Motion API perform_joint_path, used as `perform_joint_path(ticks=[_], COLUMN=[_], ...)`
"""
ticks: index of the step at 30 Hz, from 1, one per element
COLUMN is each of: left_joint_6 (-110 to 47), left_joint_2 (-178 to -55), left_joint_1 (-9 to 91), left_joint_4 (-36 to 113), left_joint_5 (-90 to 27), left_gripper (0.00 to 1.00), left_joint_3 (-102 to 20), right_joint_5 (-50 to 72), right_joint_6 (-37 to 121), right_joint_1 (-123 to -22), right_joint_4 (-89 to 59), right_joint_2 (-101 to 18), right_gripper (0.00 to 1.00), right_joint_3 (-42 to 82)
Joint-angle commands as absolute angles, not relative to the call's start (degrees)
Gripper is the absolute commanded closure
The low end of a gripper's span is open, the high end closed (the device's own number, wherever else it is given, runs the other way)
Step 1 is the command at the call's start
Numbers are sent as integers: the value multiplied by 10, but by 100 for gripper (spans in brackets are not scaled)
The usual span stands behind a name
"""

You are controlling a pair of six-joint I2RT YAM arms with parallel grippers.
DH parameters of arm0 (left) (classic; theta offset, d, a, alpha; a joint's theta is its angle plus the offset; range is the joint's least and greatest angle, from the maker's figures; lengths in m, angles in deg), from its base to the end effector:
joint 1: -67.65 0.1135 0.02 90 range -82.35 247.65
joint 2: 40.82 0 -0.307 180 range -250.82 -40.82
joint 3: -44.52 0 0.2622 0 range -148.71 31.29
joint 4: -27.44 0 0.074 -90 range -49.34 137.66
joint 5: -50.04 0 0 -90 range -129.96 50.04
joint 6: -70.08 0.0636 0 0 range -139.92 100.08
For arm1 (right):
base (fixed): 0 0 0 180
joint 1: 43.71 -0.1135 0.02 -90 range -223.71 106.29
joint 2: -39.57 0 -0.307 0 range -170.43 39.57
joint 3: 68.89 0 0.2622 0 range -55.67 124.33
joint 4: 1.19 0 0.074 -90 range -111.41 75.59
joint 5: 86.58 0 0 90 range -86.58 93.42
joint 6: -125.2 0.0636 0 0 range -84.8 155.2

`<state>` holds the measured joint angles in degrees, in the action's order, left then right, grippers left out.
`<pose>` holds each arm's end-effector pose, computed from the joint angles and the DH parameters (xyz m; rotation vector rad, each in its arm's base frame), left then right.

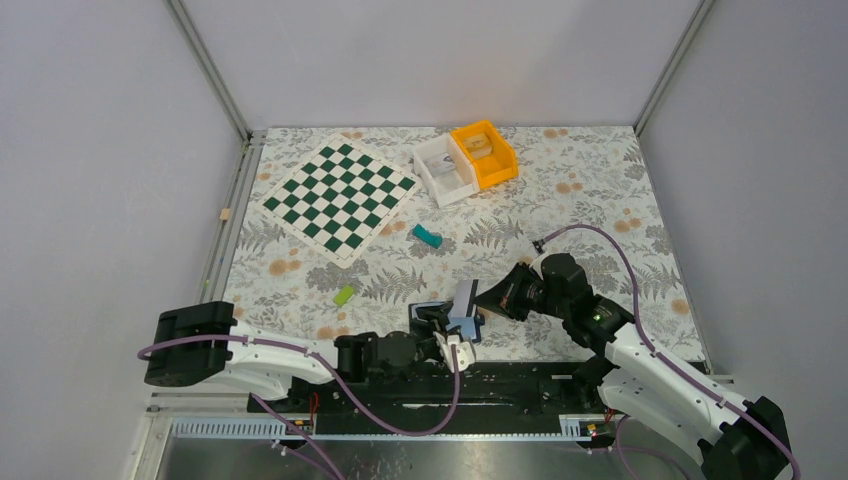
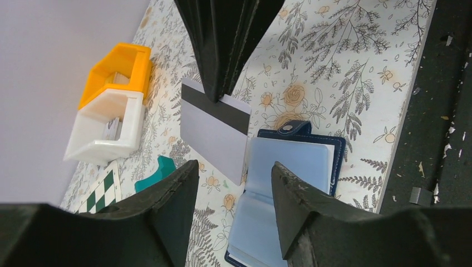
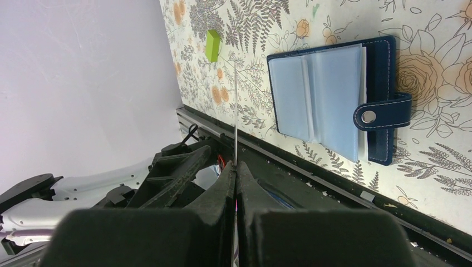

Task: Take the credit cards out of the card holder
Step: Place the credit card in the storage box.

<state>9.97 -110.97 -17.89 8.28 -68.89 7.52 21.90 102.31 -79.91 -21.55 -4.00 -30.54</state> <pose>0.0510 -0.2579 0.2275 1.2947 1.2365 -0.2397 0.1332 0.1225 0.2432 0.3874 2.2895 1.3744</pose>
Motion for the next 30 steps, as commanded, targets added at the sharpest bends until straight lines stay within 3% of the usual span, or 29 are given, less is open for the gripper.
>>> perform_joint_path(ticks=[1, 12, 18, 23, 30], left_joint_6=[107, 113, 110, 89, -16], left_joint_2=[-1123, -1150, -1155, -1143, -1101], left_joint_1=[-185, -191, -193, -194, -188], left_joint_4=[35, 33, 27, 14, 99], left_joint_5=[-706, -725, -736, -763, -785], left_gripper=[50, 59, 85, 99, 100], left_joint_3=[62, 57, 53, 60, 43], right_joint_5=[219, 225, 231, 232, 217], right_joint_6=[1036, 1044, 1040, 1035, 1012], right_joint_1=[-796, -795, -796, -795, -792], right_joint_4=[-195, -188, -184, -177, -183], right_joint_2=[-33, -32, -36, -36, -16], right_gripper=[100, 100, 100, 100, 68], right_joint_3=[-303, -306, -309, -312, -307])
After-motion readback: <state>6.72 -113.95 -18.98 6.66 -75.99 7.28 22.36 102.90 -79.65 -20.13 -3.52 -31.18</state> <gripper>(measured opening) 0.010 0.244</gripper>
